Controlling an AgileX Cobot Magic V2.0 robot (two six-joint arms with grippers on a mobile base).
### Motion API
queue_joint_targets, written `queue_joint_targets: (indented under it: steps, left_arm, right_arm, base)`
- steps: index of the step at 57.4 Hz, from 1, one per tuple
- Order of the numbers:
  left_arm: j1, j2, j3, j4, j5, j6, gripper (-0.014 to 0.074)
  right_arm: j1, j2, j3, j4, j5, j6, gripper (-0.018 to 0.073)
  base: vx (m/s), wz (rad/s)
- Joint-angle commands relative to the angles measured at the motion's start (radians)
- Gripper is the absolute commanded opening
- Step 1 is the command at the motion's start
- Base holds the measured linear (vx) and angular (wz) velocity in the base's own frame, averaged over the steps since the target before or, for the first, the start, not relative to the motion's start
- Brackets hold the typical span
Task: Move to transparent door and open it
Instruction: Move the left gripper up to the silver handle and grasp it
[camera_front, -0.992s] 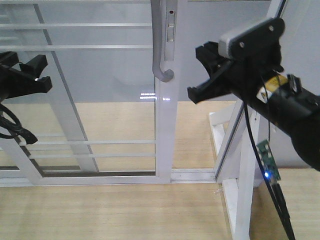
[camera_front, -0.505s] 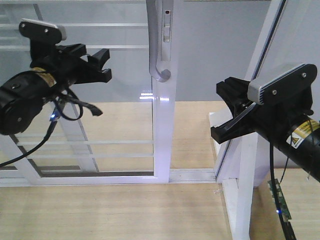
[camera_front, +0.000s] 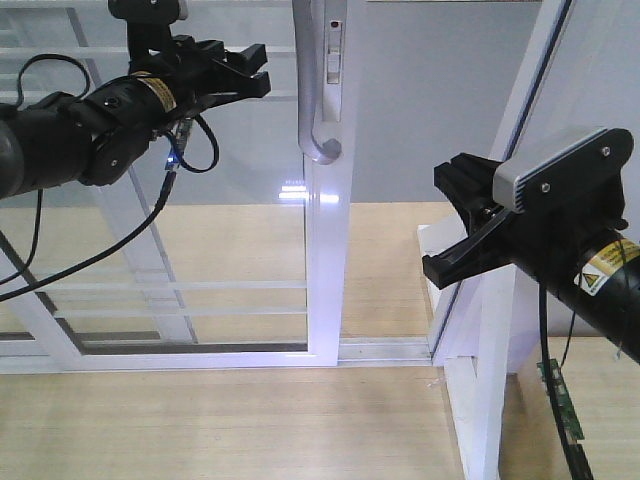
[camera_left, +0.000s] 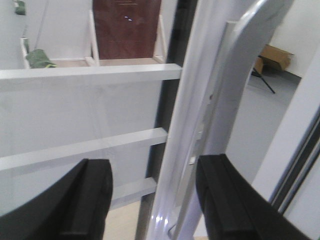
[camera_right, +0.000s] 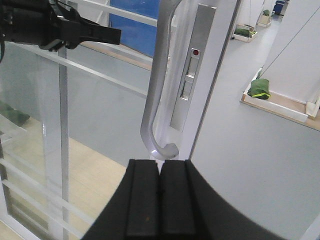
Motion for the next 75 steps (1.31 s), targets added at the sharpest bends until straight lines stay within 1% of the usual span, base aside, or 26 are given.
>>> queue_joint_targets:
  steps: [1,6,17,31,44,75]
  left_arm:
    - [-0.017,-0.032,-0.067,0.064,-0.075,-0.05,0.0491]
    - [-0.044,-0.016,-0.089,0.09,-0.072,-0.043,0.0491]
    - [-0.083,0.015,-0.107,0.083,-0.066,-0.026,0.0491]
    - [-0.083,0.053,-0.114,0.076,-0.071,-0.027,0.0491]
    - [-0.084,0.112,-0.234,0.079,0.033,-0.027,0.0491]
    - [-0.084,0.194,-0.406,0.078,0.093,-0.039,0.049]
  right_arm:
    - [-0.007,-0.023,-0.028,-0.002,-0.085,-0.017,-0.0006]
    - [-0.011,-0.023,-0.028,0.01,-0.084,-0.017,-0.0006]
    - [-0.011,-0.014,-0.028,0.07,-0.086,-0.022,-0.0006]
    - [-0.011,0.014,-0.028,0.077,-0.09,-0.024,-0.0006]
    - [-0.011,0.02,-0.028,0.077,-0.096,-0.024,-0.0006]
    - [-0.011,0.02,-0.028,0.077,-0.097,-0.033,-0.0006]
  base:
    - [0.0,0.0]
    - [0.0,0.0]
    - [0.0,0.0]
    - [0.0,0.0]
    - [0.0,0.0]
    - [0.0,0.0]
